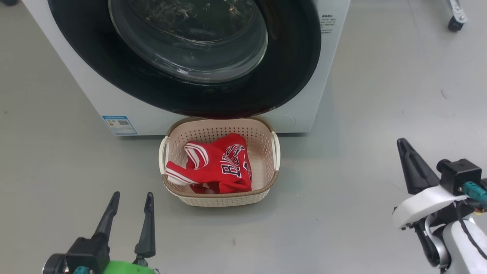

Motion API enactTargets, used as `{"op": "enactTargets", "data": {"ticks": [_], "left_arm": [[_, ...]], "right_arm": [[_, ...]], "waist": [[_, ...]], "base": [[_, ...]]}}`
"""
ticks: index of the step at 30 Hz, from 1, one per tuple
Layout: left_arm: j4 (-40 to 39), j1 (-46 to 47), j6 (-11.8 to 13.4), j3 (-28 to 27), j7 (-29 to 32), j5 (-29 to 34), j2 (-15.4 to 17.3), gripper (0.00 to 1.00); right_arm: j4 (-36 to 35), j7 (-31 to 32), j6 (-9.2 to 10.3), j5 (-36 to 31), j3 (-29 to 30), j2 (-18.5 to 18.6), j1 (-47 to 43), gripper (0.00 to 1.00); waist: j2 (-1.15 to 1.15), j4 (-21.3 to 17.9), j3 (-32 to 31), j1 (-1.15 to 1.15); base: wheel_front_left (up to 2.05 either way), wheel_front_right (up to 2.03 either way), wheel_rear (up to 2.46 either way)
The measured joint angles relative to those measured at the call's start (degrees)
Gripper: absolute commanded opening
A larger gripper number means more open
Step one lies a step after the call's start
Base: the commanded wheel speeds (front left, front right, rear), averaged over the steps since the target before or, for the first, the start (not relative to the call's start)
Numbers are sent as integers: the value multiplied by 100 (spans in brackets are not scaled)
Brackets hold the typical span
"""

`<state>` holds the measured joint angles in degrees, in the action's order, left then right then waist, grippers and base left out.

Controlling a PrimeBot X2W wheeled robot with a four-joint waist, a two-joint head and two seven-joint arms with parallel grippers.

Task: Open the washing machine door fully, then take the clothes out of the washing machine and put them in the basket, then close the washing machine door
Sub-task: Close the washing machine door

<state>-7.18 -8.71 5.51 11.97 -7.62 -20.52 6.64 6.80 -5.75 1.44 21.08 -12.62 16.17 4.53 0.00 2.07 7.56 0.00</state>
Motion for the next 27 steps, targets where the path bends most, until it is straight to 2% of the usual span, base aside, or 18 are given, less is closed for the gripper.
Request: {"op": "enactTargets", "data": {"ticks": [7, 14, 18, 27], "left_arm": [[-69, 323, 0, 235, -1, 91, -84, 100], [-83, 543, -1, 392, -11, 145, -172, 100], [-107, 764, -9, 499, -62, 146, -216, 100], [-37, 1190, -80, 709, -190, 126, -314, 100]], "right_arm": [[-40, 144, -89, -1, 112, 240, 551, 0], [-121, 320, -257, -3, 118, 378, 1311, 0], [-153, 501, -391, -12, 74, 437, 1887, 0], [-89, 732, -542, -65, -80, 477, 2857, 0]], "waist": [[0, 265, 277, 0], [0, 571, 615, 0], [0, 782, 899, 0], [0, 1185, 1408, 0]], "base": [[0, 0, 0], [0, 0, 0], [0, 0, 0], [0, 0, 0]]}}
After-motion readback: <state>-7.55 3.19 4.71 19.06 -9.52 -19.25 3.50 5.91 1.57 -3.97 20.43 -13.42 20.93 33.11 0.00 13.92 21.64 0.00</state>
